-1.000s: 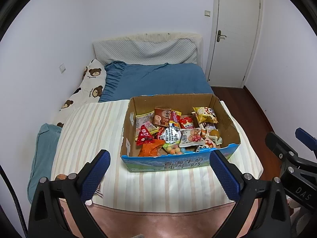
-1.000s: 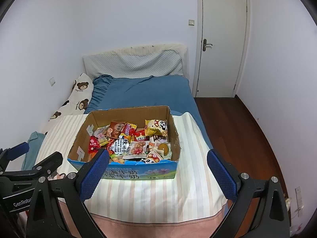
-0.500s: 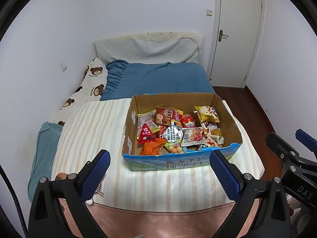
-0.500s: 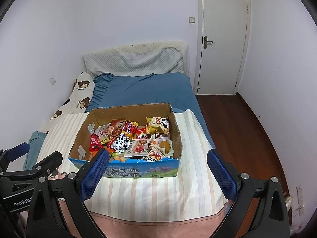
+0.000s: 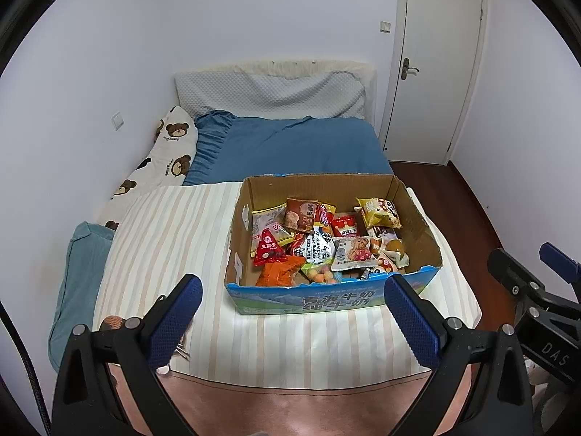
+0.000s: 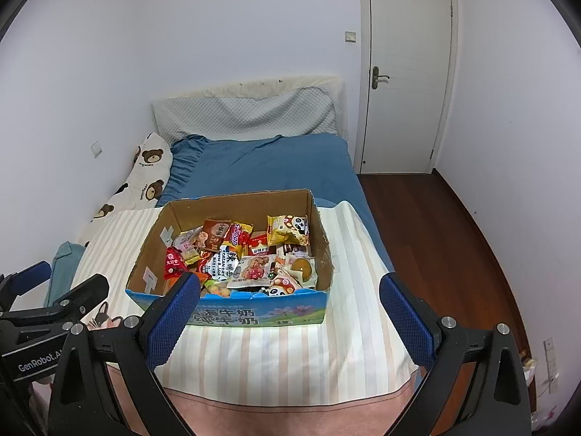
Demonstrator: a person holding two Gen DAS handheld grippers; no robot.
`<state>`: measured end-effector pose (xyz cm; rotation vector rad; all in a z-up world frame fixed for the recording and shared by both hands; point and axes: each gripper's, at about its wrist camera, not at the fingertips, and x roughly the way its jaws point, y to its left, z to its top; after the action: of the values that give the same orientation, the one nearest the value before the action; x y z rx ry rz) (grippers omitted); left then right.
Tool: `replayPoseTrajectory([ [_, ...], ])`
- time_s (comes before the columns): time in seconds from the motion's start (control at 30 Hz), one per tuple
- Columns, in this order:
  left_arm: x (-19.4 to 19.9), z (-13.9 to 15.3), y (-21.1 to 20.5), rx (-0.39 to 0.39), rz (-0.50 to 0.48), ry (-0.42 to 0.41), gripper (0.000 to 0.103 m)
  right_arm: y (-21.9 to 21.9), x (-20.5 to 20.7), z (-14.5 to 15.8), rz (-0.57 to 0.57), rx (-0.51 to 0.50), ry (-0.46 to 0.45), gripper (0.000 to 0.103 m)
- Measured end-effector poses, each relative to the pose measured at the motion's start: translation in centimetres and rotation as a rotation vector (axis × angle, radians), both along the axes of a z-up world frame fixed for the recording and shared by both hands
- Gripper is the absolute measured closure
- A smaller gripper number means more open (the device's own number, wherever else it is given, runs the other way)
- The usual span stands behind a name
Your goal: Organize snacks
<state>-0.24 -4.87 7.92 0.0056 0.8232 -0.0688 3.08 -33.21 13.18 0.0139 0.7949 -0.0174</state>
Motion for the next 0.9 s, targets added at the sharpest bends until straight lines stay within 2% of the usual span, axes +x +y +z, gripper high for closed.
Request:
replayPoseTrajectory([
  [0.9,-0.6,1.4,-0.8,-0.008,-0.009,-0.022,0.000,-0.8,-1.1,0.9,-0.015,0.010,-0.020,0.002],
])
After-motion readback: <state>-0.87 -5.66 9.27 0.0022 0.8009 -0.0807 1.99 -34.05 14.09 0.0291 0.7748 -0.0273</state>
